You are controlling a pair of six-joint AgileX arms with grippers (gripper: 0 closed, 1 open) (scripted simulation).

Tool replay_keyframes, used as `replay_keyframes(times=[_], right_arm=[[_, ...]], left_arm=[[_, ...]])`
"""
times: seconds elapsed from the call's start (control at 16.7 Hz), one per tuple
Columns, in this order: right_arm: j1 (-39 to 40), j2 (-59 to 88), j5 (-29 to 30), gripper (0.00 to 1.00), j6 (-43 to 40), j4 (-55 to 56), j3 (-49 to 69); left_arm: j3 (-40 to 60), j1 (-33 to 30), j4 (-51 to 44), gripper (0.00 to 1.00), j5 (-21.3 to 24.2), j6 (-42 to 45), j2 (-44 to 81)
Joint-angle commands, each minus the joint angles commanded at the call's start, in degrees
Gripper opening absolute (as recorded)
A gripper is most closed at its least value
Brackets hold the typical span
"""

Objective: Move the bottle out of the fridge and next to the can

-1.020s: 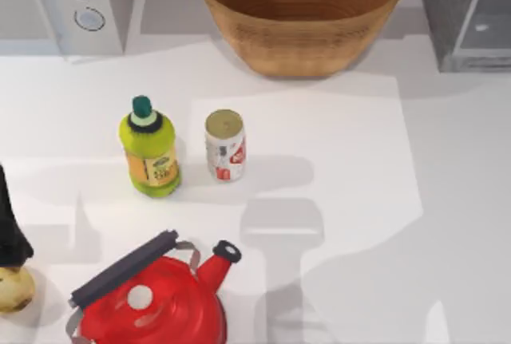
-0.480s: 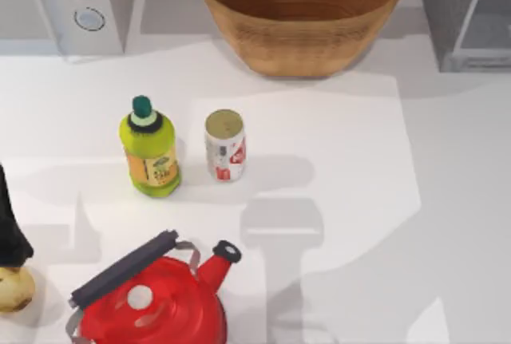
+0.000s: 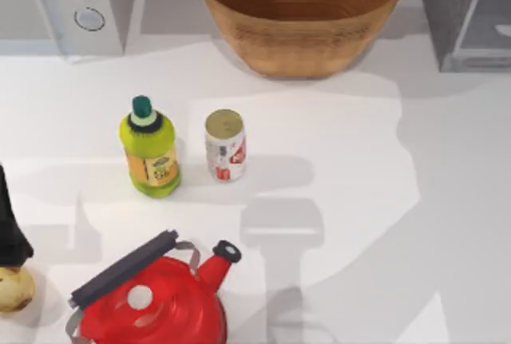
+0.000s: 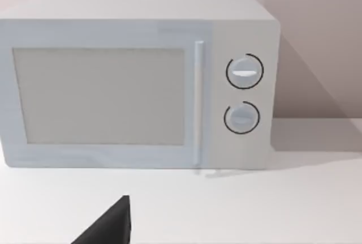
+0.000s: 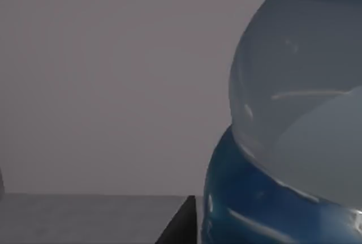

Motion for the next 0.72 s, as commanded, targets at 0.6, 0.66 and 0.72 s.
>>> replay_keyframes(times=[0.6, 0.66, 0.72], right_arm=[[-4.05, -16.06, -4.32, 0.00, 0.05, 10.39, -27.96], [-4.51, -17.91, -4.81, 0.00, 0.07, 11.61, -30.87], [-4.92, -19.52, -5.23, 0.00, 0.09, 12.68, -33.18]], left_arm=[[0.00, 0.00, 0.00, 1.00, 0.00, 0.00, 0.00], [0.00, 0.00, 0.00, 1.00, 0.00, 0.00, 0.00], [0.00, 0.00, 0.00, 1.00, 0.00, 0.00, 0.00]])
